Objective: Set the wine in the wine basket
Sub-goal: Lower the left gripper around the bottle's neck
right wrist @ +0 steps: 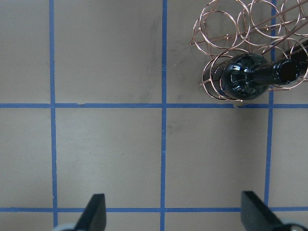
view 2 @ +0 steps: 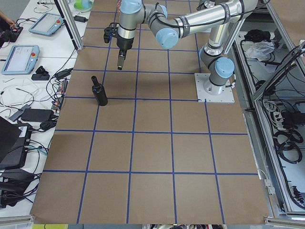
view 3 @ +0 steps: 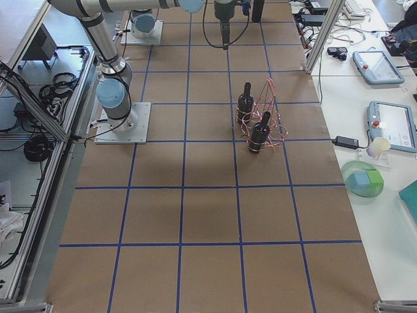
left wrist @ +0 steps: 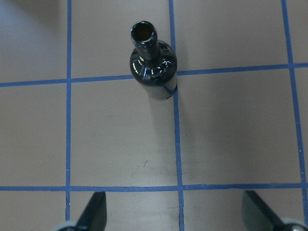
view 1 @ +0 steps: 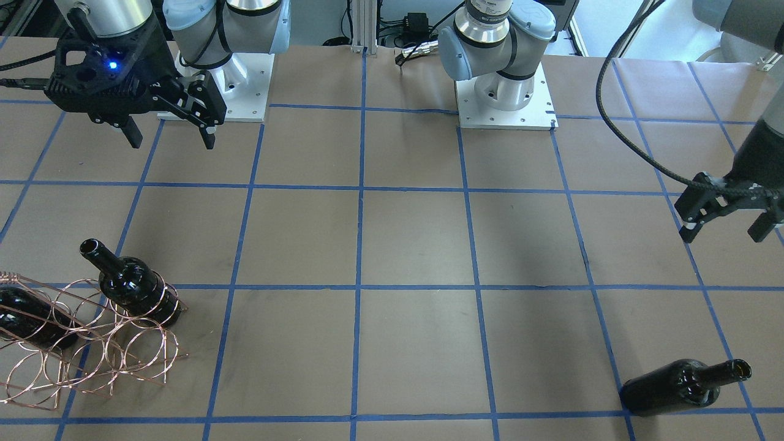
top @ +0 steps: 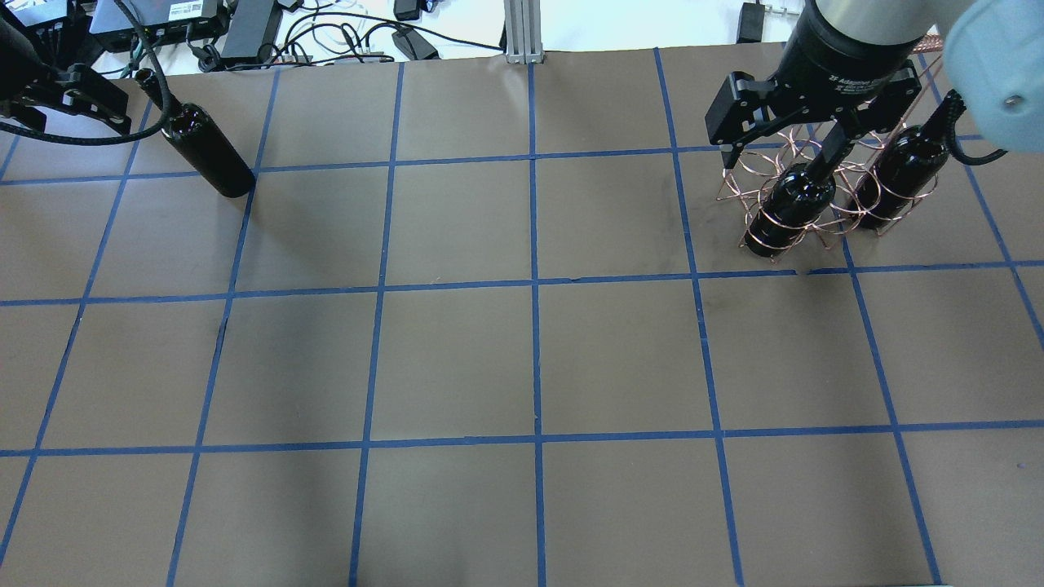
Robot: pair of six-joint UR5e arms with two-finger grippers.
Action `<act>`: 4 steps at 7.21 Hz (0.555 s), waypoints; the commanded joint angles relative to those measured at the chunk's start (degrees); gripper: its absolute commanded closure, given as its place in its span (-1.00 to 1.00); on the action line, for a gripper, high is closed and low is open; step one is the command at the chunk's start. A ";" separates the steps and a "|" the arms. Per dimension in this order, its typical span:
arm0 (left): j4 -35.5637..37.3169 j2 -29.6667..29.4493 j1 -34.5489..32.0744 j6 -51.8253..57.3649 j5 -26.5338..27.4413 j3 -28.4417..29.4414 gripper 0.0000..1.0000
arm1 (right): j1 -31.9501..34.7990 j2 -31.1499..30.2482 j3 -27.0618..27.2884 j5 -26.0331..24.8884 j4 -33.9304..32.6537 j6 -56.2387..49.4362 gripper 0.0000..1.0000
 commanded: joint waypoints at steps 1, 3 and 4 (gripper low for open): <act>2.90 -3.22 0.87 -2.90 -0.21 -0.04 -1.00 | 0.05 -0.31 1.14 0.16 -0.20 0.04 -1.00; 11.85 -6.39 0.87 -3.25 -0.47 -0.13 -0.90 | 0.05 -0.31 1.14 -0.10 -0.38 -0.05 -1.00; 13.97 -7.88 0.87 -3.25 -2.12 -0.13 -0.89 | -0.03 -0.31 1.14 -0.10 -0.30 -0.05 -1.00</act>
